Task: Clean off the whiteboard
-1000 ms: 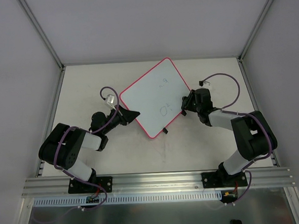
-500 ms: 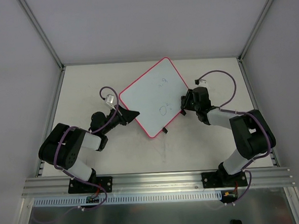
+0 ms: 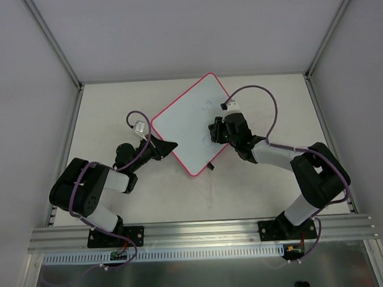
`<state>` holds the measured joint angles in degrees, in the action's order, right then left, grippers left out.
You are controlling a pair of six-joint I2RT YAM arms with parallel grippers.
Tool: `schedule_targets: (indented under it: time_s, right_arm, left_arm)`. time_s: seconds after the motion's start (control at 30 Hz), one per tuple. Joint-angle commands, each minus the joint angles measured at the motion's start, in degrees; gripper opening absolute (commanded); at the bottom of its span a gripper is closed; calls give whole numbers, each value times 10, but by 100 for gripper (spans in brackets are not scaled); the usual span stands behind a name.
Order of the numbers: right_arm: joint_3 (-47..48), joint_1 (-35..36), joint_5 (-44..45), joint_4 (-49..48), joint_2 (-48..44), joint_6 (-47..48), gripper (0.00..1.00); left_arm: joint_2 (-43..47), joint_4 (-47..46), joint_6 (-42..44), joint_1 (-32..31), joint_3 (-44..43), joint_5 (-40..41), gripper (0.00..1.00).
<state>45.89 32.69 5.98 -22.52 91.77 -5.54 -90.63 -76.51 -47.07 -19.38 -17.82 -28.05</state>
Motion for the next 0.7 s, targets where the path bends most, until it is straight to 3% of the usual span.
schedule_targets:
  time_s: [0.0, 0.27, 0.67]
  right_arm:
    - [19, 92, -141, 9, 25, -23, 0]
    - [30, 168, -149, -26, 61, -46, 0]
    - [-10, 140, -105, -17, 43, -57, 0]
  left_arm:
    - [0, -198, 38, -5, 6, -8, 0]
    - [0, -198, 37, -5, 7, -9, 0]
    - [6, -198, 37, -5, 9, -10, 0]
